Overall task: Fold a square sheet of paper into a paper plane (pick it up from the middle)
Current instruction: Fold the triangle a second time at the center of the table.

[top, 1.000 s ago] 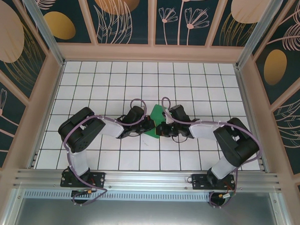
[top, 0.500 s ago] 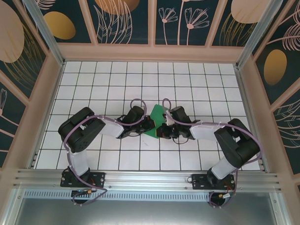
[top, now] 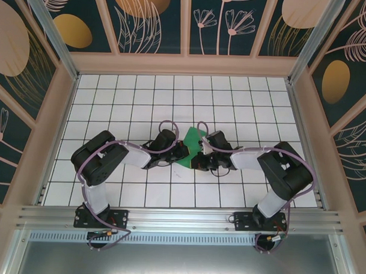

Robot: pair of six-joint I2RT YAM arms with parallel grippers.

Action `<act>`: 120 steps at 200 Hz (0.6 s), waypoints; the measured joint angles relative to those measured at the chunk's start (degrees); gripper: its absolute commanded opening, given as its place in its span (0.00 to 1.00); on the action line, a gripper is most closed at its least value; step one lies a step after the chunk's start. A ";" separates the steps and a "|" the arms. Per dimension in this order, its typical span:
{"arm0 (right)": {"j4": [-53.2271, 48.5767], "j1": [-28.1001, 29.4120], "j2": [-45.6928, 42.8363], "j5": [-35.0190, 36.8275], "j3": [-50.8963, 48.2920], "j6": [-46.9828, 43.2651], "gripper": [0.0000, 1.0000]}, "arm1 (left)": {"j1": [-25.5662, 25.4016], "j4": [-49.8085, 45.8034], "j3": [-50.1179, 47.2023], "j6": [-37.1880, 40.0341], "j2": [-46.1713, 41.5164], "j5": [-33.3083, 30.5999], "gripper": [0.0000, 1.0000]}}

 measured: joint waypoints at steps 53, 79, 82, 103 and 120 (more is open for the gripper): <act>-1.01 -1.22 -5.46 -1.01 0.87 1.42 0.09 | 0.00 0.17 -0.09 0.00 0.00 -0.09 0.06; 0.37 -1.46 -4.46 -1.64 0.92 2.16 0.09 | 0.00 0.20 -0.09 0.00 0.00 -0.09 0.05; 0.50 -1.46 -4.15 -1.73 0.92 2.36 0.09 | 0.00 0.22 -0.09 0.00 0.00 -0.09 0.05; 1.29 -1.46 -1.22 -2.12 0.61 2.89 0.09 | 0.00 0.22 -0.09 0.00 0.00 -0.09 0.06; 1.64 -1.46 1.40 -2.36 -0.15 2.99 0.08 | 0.00 0.24 -0.09 0.00 0.00 -0.07 0.06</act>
